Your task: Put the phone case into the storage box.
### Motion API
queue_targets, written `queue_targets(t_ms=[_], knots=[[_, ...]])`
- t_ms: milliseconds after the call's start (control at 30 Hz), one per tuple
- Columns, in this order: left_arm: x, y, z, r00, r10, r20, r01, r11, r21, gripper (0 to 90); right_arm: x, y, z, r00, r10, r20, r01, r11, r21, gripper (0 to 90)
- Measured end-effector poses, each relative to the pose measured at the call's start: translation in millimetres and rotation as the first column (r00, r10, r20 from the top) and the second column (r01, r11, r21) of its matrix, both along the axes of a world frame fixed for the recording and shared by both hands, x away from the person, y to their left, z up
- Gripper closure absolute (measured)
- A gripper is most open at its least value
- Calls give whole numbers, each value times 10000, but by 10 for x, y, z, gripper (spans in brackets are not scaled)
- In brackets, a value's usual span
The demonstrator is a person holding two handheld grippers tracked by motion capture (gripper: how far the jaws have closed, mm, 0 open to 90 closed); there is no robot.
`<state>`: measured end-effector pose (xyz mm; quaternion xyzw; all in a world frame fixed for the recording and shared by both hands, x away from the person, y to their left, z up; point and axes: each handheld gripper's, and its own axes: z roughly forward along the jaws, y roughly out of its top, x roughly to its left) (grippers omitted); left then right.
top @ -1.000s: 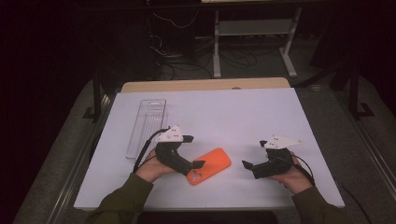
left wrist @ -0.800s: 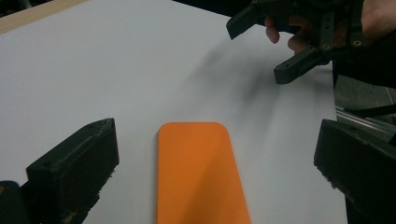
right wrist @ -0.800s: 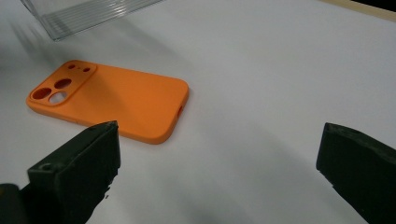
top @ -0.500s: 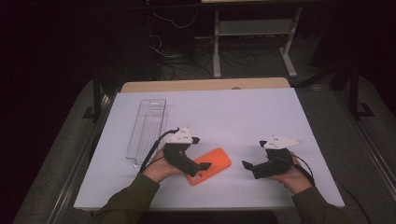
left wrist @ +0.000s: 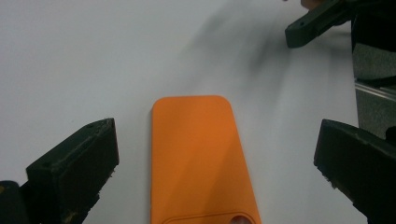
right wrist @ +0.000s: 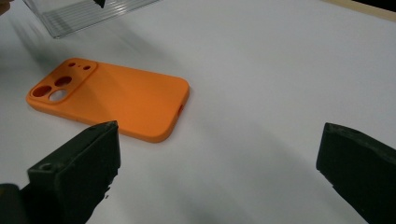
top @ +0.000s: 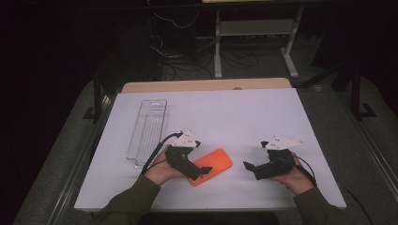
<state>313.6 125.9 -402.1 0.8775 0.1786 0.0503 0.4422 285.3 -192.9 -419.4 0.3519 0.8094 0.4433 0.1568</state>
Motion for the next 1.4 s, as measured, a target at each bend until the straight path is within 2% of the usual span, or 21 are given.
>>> queue_targets(t_ms=[433,700,833,900,1033,1067,1400], knots=[[-1,-21,-107,9998,31,-196,-16,9973,732,0,-3,6,-7,10000,6,-100,-6,10000,-65,0],[-22,-54,-178,9986,143,-512,-98,9960,884,0,0,9,-13,10000,55,-83,-56,9999,-101,0],[-18,-55,-215,9987,5,-501,64,9905,1374,0,-1,7,-12,10000,38,-90,-39,9999,-101,0],[-31,-72,-243,9979,194,-617,-114,9917,1280,0,0,9,-13,10000,38,-86,-38,9999,-101,0],[-12,-74,-282,9985,140,-534,-56,9882,1534,0,0,11,-15,9999,69,-76,-70,9999,-96,0],[-4,-66,-284,9987,82,-504,7,9846,1747,0,3,9,-15,10000,64,-39,-65,9999,-112,0],[-14,-102,-368,9974,305,-648,-175,9813,1919,0,3,10,-16,10000,60,-57,-61,9999,-136,0]])
